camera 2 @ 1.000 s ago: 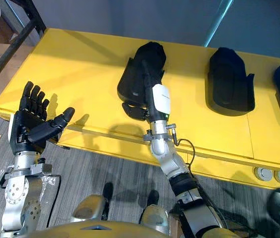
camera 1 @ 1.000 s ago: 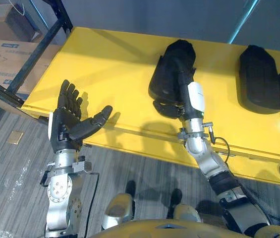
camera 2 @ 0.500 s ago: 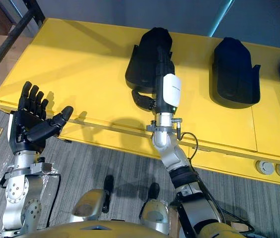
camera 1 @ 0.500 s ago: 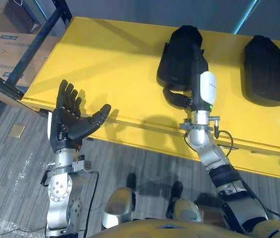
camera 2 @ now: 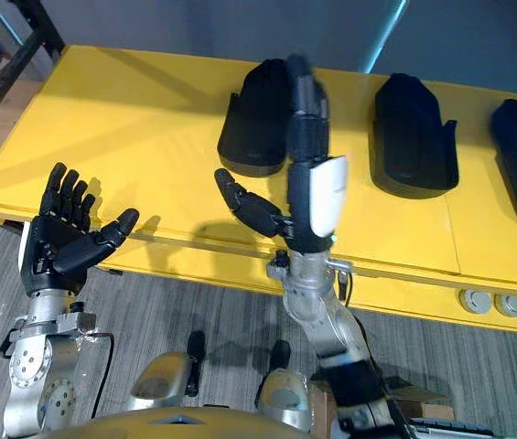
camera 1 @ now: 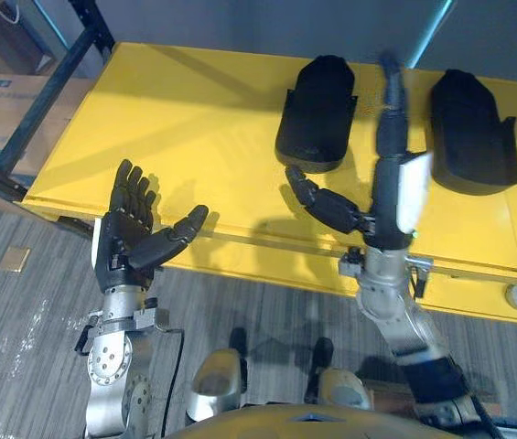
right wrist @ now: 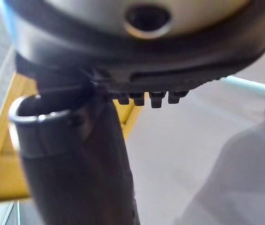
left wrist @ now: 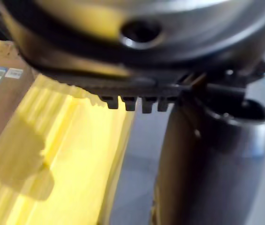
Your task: Walk over and take three plastic housings, then place them on the shelf
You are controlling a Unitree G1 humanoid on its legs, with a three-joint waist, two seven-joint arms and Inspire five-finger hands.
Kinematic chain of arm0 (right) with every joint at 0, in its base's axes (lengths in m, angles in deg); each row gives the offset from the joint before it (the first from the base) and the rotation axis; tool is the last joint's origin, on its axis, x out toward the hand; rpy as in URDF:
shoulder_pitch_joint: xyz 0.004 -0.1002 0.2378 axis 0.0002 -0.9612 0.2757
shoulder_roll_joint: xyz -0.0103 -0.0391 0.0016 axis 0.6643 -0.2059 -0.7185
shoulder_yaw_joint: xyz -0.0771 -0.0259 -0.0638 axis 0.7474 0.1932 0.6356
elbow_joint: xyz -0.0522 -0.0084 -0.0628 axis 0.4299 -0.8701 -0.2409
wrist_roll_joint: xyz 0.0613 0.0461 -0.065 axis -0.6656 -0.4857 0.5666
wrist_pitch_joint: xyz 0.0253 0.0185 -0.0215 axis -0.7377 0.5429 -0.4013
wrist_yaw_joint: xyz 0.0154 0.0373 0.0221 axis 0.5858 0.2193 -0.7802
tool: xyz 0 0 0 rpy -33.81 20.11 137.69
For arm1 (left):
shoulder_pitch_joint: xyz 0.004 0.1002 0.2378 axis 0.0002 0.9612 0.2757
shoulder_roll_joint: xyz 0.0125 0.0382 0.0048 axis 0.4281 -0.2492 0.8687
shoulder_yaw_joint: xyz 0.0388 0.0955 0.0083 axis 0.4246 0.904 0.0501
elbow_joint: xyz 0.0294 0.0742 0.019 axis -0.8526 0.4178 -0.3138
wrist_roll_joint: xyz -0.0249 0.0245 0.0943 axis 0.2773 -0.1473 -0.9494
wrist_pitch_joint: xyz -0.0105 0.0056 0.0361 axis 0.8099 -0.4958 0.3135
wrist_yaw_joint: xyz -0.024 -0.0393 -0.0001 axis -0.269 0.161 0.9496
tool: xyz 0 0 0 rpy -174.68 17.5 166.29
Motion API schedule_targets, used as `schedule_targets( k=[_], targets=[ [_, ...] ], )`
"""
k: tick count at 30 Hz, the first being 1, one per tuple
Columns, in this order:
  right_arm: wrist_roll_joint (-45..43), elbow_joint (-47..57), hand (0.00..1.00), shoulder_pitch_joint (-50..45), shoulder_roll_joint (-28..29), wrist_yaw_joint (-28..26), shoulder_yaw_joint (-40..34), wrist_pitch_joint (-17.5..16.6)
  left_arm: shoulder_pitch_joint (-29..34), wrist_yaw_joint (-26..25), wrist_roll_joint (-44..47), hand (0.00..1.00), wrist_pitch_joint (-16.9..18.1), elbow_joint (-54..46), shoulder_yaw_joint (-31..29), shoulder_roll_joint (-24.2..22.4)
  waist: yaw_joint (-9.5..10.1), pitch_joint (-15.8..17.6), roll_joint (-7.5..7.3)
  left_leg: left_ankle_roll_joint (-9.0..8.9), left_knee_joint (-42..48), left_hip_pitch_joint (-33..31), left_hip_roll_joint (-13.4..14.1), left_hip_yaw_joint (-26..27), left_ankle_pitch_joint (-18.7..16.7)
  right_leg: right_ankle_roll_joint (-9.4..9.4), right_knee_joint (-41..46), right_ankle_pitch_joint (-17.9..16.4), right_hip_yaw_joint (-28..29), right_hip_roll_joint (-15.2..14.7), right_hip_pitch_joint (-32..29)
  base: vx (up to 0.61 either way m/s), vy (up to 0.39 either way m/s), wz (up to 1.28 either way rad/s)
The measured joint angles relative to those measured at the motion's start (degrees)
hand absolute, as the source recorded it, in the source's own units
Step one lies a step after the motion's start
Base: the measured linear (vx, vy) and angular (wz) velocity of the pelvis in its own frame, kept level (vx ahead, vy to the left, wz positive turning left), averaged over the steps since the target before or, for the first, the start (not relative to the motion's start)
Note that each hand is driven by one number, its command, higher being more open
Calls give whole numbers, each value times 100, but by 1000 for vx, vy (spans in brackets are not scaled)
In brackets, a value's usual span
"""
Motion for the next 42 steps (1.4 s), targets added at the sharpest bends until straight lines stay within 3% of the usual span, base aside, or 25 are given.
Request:
schedule_targets(
  k=[4, 8, 12, 18, 21, 26, 31, 33, 35, 38, 40, 41, 42],
  targets=[
    [-1662, 453, 100, -701, 466, -1120, -373, 103, 164, 224, 79, 100, 170, -300, 7, -116, -146, -284, -215, -34, 8, 180, 97, 322, -120, 0, -76, 0, 292, 80, 21, 35, 5, -45],
    [-2574, 801, 100, -1458, 582, -1841, -924, 491, 173, 398, 406, 100, 430, -623, 12, -300, -381, -486, -146, -16, 3, 469, 175, 759, -212, 5, -92, 4, 740, 149, 38, 18, 16, -56],
    [-3134, 929, 100, -2081, 897, -1926, -1593, 674, 216, 528, 651, 100, 671, -731, 49, -427, -613, -694, -19, -68, 5, 701, 288, 1154, -344, 17, -157, 12, 1110, 255, 66, 17, 6, -59],
    [-3608, 1166, 100, -2884, 1237, -1657, -2879, 754, 208, 561, 844, 100, 735, -725, 456, -415, -1158, -901, 109, -145, -16, 1022, 465, 1869, -483, 38, -176, 51, 1803, 489, -66, 1, -7, -60],
    [-3852, 1197, 100, -3199, 1399, -1606, -3115, 748, 122, 571, 844, 100, 738, -702, 683, -402, -1389, -928, 121, -189, -110, 1202, 508, 2271, -512, 46, -225, 122, 2186, 603, -138, -4, -11, -68],
    [-4272, 1197, 100, -3601, 1642, -1695, -2922, 741, -153, 456, 817, 100, 782, -603, 1118, -311, -1599, -956, 158, -219, -120, 1245, 525, 2647, -569, 66, -373, 262, 2559, 719, -286, -30, -20, -46],
    [-4200, 1196, 100, -3575, 1551, -2058, -2325, 741, -432, 45, 802, 100, 789, -445, 1396, -288, -1589, -1004, 229, -226, -85, 1196, 540, 2797, -572, 29, -448, 358, 2661, 776, -429, -43, -27, -19],
    [-4197, 1192, 100, -3421, 1410, -2138, -2123, 744, -438, -96, 755, 100, 789, -445, 1335, -236, -1539, -1005, 230, -198, 62, 1114, 529, 2604, -588, 9, -489, 386, 2707, 807, -468, -46, -37, -18],
    [-4198, 1159, 100, -3057, 1082, -2304, -1940, 744, -440, -293, 550, 100, 793, -446, 1113, -151, -1262, -998, 236, 114, 586, 815, 503, 1428, -768, -55, -452, 392, 3077, 913, -581, -12, -22, -67],
    [-4203, 1044, 100, -2575, 668, -2527, -1835, 744, -323, -467, 375, 100, 794, -474, 775, -130, -1009, -976, 235, 283, 1162, 658, 350, 324, -865, -99, -306, 334, 3430, 1018, -694, -37, 39, -75],
    [-4205, 1018, 100, -2398, 498, -2534, -1721, 745, -173, -478, 374, 100, 795, -522, 567, -135, -882, -923, 220, 384, 1457, 649, 216, -142, -886, -178, -233, 275, 3507, 1032, -723, -73, 79, -80],
    [-4206, 961, 100, -2302, 431, -2542, -1660, 746, -51, -495, 375, 100, 797, -577, 457, -145, -819, -899, 188, 491, 1531, 644, 154, -305, -875, -292, -263, 191, 3551, 1036, -740, -98, 118, -112],
    [-4207, 927, 100, -2202, 377, -2534, -1605, 750, 38, -494, 378, 100, 829, -611, 351, -185, -691, -934, 335, 691, 1445, 628, 195, -374, -877, -570, -168, -3, 3440, 1092, -841, -76, 77, -101]
  ],
)
